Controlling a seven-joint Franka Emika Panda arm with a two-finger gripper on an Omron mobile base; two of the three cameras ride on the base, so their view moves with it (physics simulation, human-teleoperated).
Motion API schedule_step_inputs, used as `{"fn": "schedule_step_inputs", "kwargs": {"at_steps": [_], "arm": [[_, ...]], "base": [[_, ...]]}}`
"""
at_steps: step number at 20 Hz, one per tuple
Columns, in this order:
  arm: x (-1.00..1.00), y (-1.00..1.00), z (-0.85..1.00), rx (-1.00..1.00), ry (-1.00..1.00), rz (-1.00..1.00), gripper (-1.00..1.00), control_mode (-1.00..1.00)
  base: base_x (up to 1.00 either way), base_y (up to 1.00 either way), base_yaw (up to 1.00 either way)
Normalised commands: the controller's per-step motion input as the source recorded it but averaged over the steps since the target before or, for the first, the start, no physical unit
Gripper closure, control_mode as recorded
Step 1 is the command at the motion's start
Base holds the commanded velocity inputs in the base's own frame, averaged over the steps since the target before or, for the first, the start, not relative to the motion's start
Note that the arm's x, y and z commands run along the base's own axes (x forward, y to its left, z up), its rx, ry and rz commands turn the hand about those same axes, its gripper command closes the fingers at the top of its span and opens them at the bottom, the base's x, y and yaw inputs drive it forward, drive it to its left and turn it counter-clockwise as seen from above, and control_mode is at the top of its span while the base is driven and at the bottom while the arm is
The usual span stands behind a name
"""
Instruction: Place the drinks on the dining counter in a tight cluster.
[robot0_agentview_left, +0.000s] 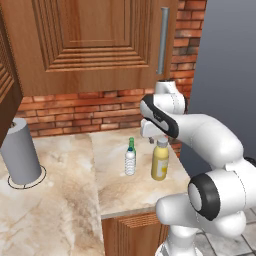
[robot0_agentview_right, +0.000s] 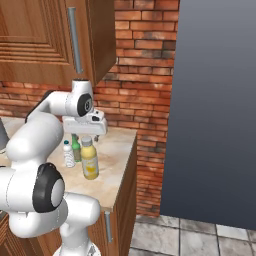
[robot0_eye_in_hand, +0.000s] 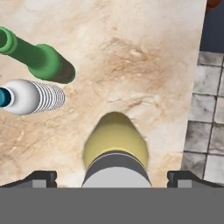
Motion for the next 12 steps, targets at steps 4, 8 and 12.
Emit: {"fn": "schedule_step_inputs", "kwargs": {"at_steps": [4, 8, 12], "arm": [[0.00, 0.00, -0.21, 0.00, 0.00, 0.00, -1.00, -1.00], [0.00, 0.00, -0.19, 0.00, 0.00, 0.00, -1.00, -1.00], [0.00, 0.00, -0.14, 0.00, 0.00, 0.00, -1.00, -1.00]], "base": [[0.00, 0.00, 0.00], [0.00, 0.00, 0.00], [0.00, 0.00, 0.00]]}}
